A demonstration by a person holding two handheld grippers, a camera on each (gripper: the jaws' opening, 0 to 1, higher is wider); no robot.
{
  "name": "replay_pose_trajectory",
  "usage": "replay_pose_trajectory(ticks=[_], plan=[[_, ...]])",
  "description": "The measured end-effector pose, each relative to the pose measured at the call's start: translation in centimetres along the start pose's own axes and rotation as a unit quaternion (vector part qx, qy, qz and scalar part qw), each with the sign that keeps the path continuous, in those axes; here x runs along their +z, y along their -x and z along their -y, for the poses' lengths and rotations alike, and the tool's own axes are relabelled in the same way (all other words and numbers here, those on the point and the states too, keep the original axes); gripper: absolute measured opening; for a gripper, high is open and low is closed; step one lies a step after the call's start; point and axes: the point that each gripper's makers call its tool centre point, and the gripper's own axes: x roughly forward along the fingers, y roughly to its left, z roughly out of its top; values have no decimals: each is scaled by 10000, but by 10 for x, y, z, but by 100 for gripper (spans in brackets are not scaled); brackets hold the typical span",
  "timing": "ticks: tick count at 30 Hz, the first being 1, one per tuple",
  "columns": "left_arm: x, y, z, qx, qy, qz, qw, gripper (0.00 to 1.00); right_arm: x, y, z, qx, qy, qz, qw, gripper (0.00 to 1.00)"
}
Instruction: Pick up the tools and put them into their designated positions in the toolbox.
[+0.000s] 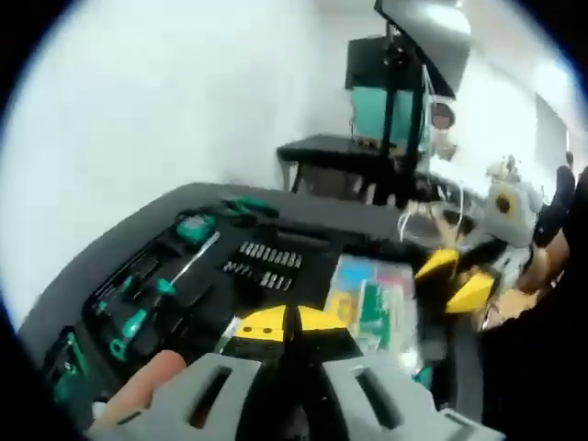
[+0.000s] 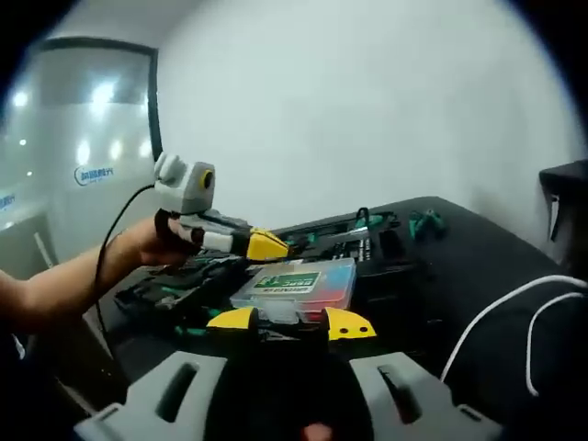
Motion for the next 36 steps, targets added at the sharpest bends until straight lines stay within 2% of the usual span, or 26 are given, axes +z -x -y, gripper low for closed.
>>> replay_pose_trajectory(ticks=[1, 2, 5, 8, 10, 11, 13, 16, 17, 18, 19, 20, 23, 25, 26, 27, 28, 30, 32, 34, 36], plan=[[-4, -2, 2, -35, -243, -81, 9997, 4, 0, 0, 0, 8, 1, 0, 10000, 25], [3, -5, 5, -67, -466, 170, 9987, 4, 0, 0, -1, 44, 15, 0, 10000, 25], [8, 0, 27, -558, -375, 256, 9974, 4, 2, -1, 1, 70, 37, -11, 10000, 25], [8, 2, 34, -678, -466, 228, 9963, 4, 4, -3, 7, 10, 41, 13, 10000, 25], [8, 2, 36, -642, -570, 171, 9962, 4, 1, -6, 12, -43, 59, -47, 10000, 25], [7, 4, 31, -489, -744, 31, 9960, 4, -2, -7, 14, -74, 76, -131, 9999, 25], [10, 6, 8, -22, -952, 14, 9955, 4, -3, -10, 19, -95, 76, -152, 9998, 25], [10, 10, -5, 50, -882, 49, 9961, 4, -3, -9, 15, -33, 28, -142, 9999, 25], [0, 10, 0, -110, -990, -185, 9949, 4, -3, -9, 13, -18, 50, -151, 9999, 25], [-8, 8, 13, -174, -1132, -400, 9926, 4, -3, -9, 12, -6, 74, -159, 9998, 25], [-12, 5, 18, -226, -1246, -474, 9908, 4, -3, -9, 11, 1, 81, -155, 9998, 25], [-12, 2, 23, -185, -1366, -477, 9893, 4, -3, -9, 9, 19, 72, -148, 9999, 25], [-11, 2, 29, -451, -1236, -398, 9905, 4, -3, -10, 6, 45, 138, -190, 9997, 25], [-7, 1, 41, -640, -1131, -253, 9912, 4, -3, -11, 7, 41, 242, -191, 9995, 26], [-5, 1, 39, -572, -1272, -160, 9901, 4, -4, -11, 11, -20, 331, -241, 9992, 26], [-6, 1, 44, -632, -1224, -124, 9904, 4, -5, -10, 13, -50, 425, -295, 9986, 26], [-6, 1, 43, -578, -1306, -71, 9897, 4, -1, -8, 13, -35, 334, -214, 9992, 26], [-8, 3, 51, -662, -1177, -21, 9908, 4, -1, -3, 17, -44, 290, -208, 9994, 26], [-9, 4, 58, -697, -1272, 9, 9894, 4, 0, -1, 21, -44, 176, -188, 9997, 26], [-8, 6, 62, -608, -1491, 4, 9869, 4, -3, 0, 21, 42, -235, -220, 9995, 26], [-2, 10, 68, -476, -1827, 101, 9820, 4, -3, 1, 21, 194, -856, -210, 9959, 26]])
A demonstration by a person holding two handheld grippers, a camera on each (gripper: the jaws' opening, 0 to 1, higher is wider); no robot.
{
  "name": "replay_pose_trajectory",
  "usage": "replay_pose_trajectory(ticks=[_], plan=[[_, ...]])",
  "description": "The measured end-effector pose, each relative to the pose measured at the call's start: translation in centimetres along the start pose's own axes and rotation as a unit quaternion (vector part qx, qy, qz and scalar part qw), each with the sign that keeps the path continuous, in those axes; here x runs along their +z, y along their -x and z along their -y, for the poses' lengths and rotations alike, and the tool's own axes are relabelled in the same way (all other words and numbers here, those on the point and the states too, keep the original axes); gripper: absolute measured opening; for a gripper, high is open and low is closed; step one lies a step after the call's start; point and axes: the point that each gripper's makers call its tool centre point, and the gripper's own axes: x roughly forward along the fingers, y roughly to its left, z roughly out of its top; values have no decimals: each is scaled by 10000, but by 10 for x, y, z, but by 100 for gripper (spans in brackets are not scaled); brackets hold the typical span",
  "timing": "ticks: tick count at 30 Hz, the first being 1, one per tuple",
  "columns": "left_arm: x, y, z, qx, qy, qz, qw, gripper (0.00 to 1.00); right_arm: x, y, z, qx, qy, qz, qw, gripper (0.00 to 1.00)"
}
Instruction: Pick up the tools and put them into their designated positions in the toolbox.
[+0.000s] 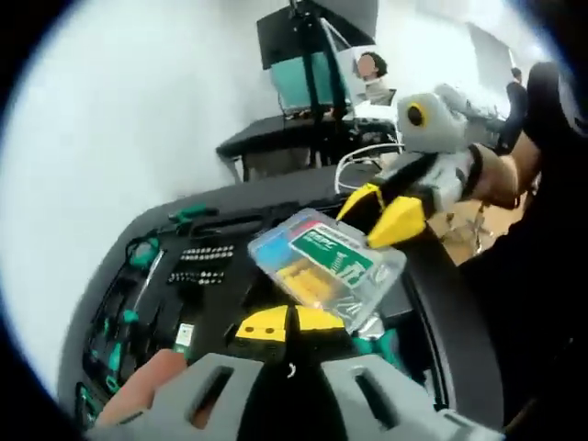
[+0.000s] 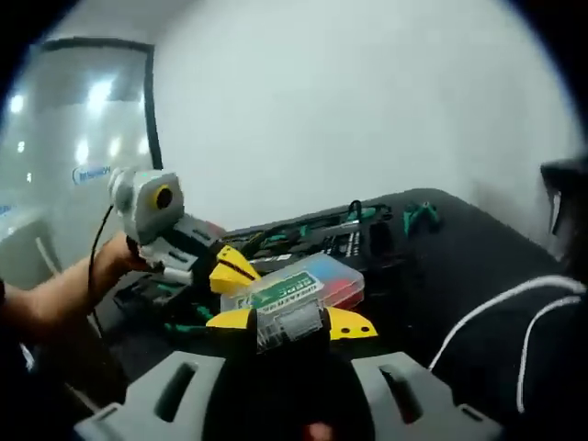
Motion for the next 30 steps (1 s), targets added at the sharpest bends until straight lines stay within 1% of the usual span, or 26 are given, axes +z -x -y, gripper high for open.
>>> replay_pose_trajectory(ticks=[1, 3, 5, 7, 9, 11, 12, 13, 14, 15, 17, 18, 20, 22, 24, 26, 27, 28, 29, 30], plan=[[0, 2, 2, 48, -105, -48, 9999, 4, 4, 1, 4, -70, -61, 93, 9999, 26], [3, 5, 7, 29, -109, -85, 9999, 4, 6, 2, 8, -79, -152, 66, 9998, 26], [7, 8, 11, -15, -137, -40, 9999, 4, 9, 1, 11, -81, -215, 36, 9997, 26], [14, 7, 20, -147, -131, 49, 9998, 5, 14, 0, 11, -35, -346, 79, 9994, 26], [22, 5, 28, -297, -132, 202, 9993, 6, 18, 0, 11, -20, -459, 131, 9989, 26], [24, 0, 33, -289, -154, 207, 9992, 6, 20, -2, 9, 27, -462, 100, 9989, 26], [24, -5, 34, -240, -209, 160, 9994, 6, 20, -3, 8, 66, -431, 83, 9990, 26], [23, -8, 33, -179, -317, 108, 9993, 5, 21, -3, 7, 109, -426, 42, 9990, 26], [27, -11, 33, -178, -301, 193, 9992, 5, 21, -2, 7, 122, -435, 19, 9990, 26], [29, -13, 32, -171, -232, 177, 9994, 5, 24, 0, 9, 102, -458, 54, 9989, 26], [30, -14, 29, -206, -229, 125, 9994, 6, 32, 6, 15, 28, -556, 211, 9982, 26], [31, -13, 35, -208, -276, 92, 9994, 6, 35, 9, 19, -34, -633, 270, 9976, 26], [30, -12, 34, -203, -308, 51, 9993, 6, 42, 14, 31, -192, -832, 430, 9954, 25], [29, -13, 35, -215, -295, 54, 9993, 5, 46, 18, 41, -334, -1036, 499, 9928, 25], [31, -15, 39, -222, -283, 99, 9993, 5, 49, 20, 45, -374, -1064, 542, 9921, 25], [31, -14, 39, -203, -360, 34, 9991, 6, 53, 21, 47, -427, -1024, 551, 9923, 25], [29, -12, 36, -173, -458, -44, 9988, 6, 56, 22, 49, -428, -1013, 561, 9923, 25], [28, -9, 31, -122, -482, -58, 9987, 6, 59, 21, 50, -397, -1034, 577, 9922, 25], [28, -4, 22, -55, -453, 3, 9990, 6, 63, 22, 49, -313, -1115, 625, 9913, 25], [29, -3, 14, 7, -263, 130, 9996, 5, 67, 23, 48, -278, -1183, 733, 9899, 26]])
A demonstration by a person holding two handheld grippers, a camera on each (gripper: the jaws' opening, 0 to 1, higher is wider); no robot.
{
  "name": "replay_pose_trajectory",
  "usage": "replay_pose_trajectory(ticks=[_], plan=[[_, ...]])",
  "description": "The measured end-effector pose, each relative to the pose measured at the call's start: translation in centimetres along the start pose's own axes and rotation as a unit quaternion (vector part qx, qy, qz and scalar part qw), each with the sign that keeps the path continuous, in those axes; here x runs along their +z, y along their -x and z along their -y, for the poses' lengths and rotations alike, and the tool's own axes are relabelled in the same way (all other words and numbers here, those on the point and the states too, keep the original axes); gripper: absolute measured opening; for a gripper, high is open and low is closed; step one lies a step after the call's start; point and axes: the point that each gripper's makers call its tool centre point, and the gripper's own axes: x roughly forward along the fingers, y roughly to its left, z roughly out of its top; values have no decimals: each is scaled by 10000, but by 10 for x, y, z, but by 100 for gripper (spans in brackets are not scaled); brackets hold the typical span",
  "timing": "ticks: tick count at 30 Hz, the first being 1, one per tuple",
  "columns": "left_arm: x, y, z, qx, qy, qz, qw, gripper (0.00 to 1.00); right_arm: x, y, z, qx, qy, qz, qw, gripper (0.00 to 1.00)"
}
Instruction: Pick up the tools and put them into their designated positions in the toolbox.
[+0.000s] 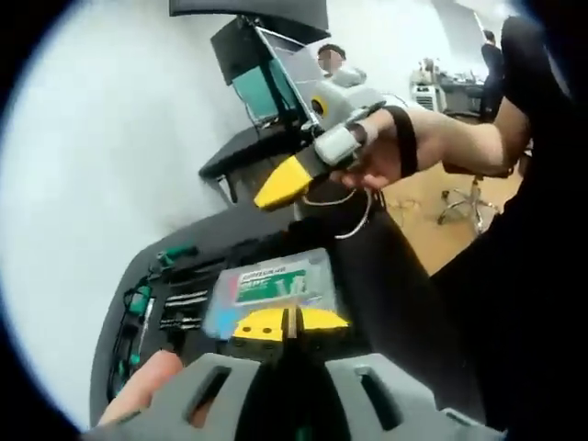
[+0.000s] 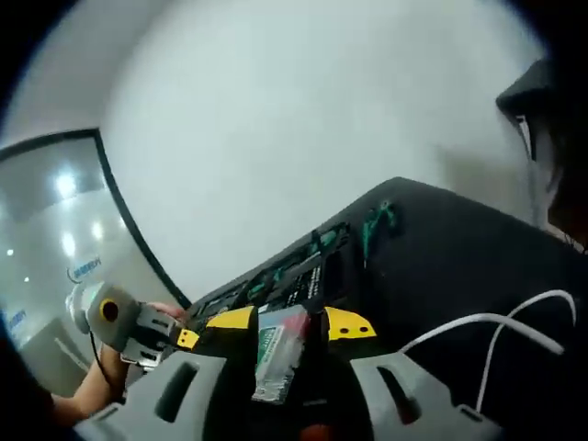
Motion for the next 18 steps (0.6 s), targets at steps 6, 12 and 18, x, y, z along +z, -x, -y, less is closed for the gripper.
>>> replay_pose_trajectory(ticks=[6, 12, 18], plan=[[-26, -2, -15, 102, 97, -302, 9994, 6, 6, -1, 21, -286, -213, 135, 9993, 25], [-14, -15, 7, 45, -262, -402, 9988, 6, 15, 0, 29, -440, 36, 427, 9981, 25], [-13, -28, 3, 25, -431, -524, 9977, 6, 10, -2, 28, -462, 323, 442, 9974, 25]])
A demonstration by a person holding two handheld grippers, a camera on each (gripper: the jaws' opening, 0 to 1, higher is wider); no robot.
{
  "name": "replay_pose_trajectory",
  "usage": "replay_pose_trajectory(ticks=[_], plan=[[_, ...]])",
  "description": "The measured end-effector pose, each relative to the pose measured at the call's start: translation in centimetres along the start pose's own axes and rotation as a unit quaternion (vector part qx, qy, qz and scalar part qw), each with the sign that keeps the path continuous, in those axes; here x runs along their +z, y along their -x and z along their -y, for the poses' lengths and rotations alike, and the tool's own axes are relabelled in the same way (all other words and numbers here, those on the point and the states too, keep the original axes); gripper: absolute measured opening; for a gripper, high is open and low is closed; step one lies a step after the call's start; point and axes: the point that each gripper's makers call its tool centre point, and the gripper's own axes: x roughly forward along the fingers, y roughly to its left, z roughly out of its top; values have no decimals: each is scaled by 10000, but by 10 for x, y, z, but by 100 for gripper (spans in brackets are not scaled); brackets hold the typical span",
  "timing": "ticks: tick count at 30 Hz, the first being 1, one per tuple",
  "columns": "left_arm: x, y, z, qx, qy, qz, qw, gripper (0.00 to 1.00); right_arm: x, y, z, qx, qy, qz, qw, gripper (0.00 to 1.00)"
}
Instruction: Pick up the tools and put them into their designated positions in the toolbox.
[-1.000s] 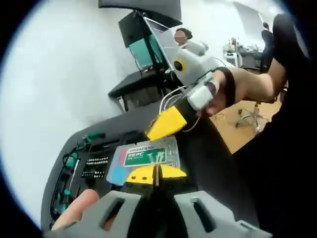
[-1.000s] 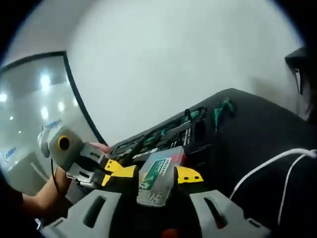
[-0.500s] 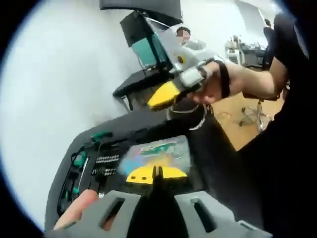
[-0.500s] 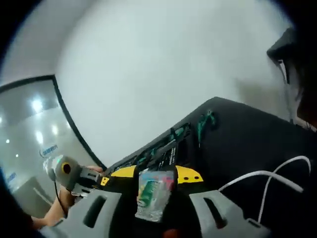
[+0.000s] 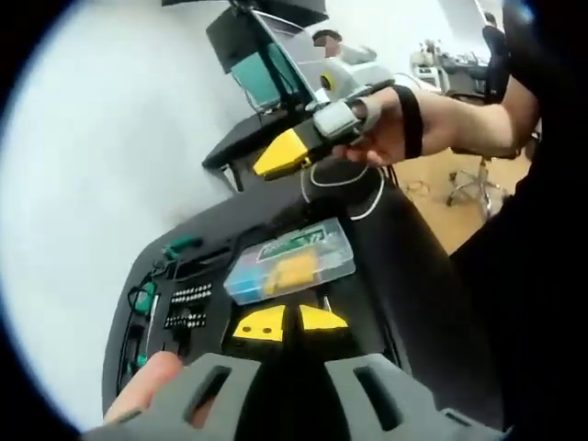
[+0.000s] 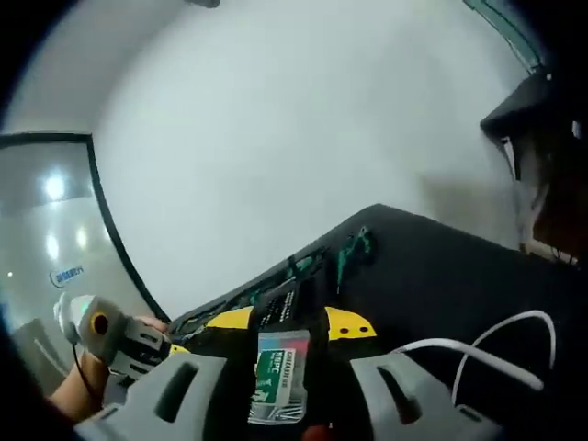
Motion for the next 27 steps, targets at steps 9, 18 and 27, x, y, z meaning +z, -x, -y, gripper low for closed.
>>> replay_pose_trajectory(ticks=[9, 18, 27], plan=[[-1, -15, -17, -187, 641, 227, 9975, 4, -13, 5, -6, 91, 329, -14, 9994, 25], [-9, -20, -22, -214, 628, 65, 9978, 4, -17, 3, -10, 170, 393, -48, 9991, 25], [-16, -9, -32, -71, 229, -111, 9996, 4, -23, 0, -22, 309, 567, -35, 9979, 26]])
